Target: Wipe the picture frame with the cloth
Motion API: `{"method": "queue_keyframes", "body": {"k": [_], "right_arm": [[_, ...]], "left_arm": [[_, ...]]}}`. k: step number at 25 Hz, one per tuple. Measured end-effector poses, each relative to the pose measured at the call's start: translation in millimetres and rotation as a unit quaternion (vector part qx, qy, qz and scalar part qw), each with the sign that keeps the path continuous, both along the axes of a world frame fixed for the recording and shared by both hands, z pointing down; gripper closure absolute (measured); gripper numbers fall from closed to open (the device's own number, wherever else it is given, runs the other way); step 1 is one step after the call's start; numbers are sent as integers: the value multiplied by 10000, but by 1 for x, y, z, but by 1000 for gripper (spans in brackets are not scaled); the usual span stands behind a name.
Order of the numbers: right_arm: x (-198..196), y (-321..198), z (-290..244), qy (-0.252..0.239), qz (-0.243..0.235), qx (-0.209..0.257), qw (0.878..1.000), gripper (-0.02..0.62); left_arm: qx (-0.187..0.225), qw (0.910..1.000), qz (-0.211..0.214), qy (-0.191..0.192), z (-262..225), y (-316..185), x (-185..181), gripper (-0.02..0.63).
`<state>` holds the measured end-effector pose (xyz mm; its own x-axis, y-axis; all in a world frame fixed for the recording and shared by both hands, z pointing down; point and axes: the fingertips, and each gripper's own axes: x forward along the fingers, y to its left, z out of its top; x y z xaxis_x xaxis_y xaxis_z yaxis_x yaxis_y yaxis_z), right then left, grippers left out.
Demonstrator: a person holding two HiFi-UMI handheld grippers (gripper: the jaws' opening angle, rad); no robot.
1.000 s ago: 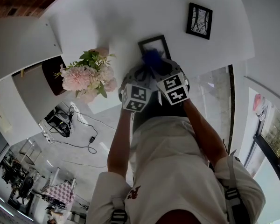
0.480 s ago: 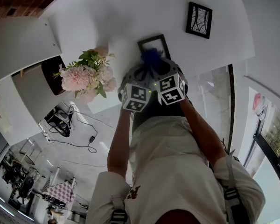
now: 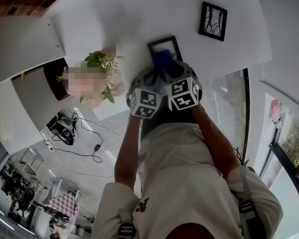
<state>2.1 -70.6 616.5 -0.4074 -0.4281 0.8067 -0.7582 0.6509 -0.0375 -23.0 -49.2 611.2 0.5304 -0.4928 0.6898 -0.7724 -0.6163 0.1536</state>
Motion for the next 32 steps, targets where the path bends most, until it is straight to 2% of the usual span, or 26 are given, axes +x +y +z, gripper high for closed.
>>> {"method": "queue_keyframes", "body": {"k": [12,21,32], "right_arm": [[19,-6,0,296,27,46,9995,503],[31,-13,-7,329,84,15,9994,494],[64,-28,-18,499,462,161,9976,499]], "left_arm": [[4,10000,6,34,0,0,0,606],[13,10000,20,17,0,-2,0,606],[0,10000,49,0,0,0,1,606]]}}
